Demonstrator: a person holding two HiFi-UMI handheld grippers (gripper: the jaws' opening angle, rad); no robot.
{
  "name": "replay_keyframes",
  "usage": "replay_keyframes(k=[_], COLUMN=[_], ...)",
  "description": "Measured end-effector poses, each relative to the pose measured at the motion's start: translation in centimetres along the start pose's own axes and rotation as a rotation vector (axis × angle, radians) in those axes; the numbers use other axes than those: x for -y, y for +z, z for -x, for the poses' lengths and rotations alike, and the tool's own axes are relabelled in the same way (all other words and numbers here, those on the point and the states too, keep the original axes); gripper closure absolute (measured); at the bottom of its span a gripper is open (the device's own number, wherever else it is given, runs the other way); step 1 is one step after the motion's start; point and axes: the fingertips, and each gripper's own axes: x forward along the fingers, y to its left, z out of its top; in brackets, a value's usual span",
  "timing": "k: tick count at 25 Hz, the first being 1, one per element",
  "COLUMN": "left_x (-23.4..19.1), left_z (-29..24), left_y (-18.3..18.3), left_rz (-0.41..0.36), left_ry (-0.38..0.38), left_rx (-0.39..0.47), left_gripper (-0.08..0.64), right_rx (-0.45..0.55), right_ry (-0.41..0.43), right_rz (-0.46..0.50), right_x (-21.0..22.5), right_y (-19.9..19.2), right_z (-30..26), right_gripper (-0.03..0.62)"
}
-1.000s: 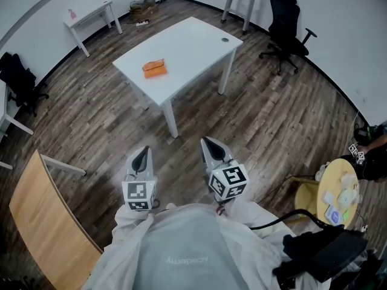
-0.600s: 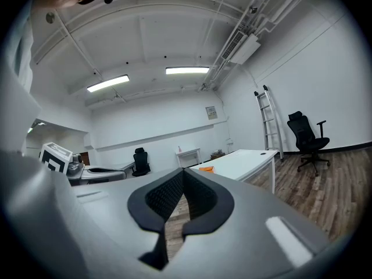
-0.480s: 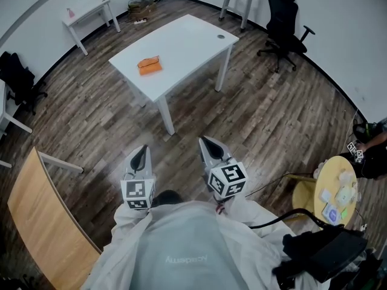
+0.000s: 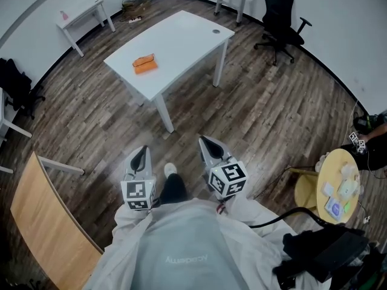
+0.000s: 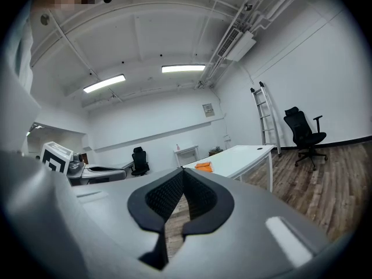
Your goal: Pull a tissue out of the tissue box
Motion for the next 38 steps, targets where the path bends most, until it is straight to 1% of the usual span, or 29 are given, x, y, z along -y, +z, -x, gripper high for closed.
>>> replay_keyframes(k=[6, 15, 21, 32, 38], left_x=[-1.2, -3.0, -5.6, -11.4, -13.8], left_z=[-1.3, -4.7, -7.8, -12.5, -14.6], left_y=[-0.9, -1.3, -0.7, 0.1, 0.3], left_rz=[0.023, 0.038, 0.043, 0.062, 0.071], left_ry=[-0.003, -0.025, -0.028, -0.001, 0.007], left_rx=[-0.016, -0.031, -0.029, -0.023, -0.023], left_gripper=[0.56, 0.56, 0.56, 0.56, 0.56], right_rx=[-0.019, -0.041, -0.043, -0.057, -0.069], right_ry=[-0.002, -0.022, -0.026, -0.008, -0.006], right_rz=[0.006, -0.008, -0.004, 0.019, 0.022], right_x=[0.0, 1.6, 2.4, 2.7, 3.1], right_y=[-0.3, -0.5, 0.6, 2.7, 3.2], right_z=[-1.4, -4.8, -8.5, -15.7, -18.9], right_gripper=[0.591, 0.591, 0.591, 0.591, 0.591])
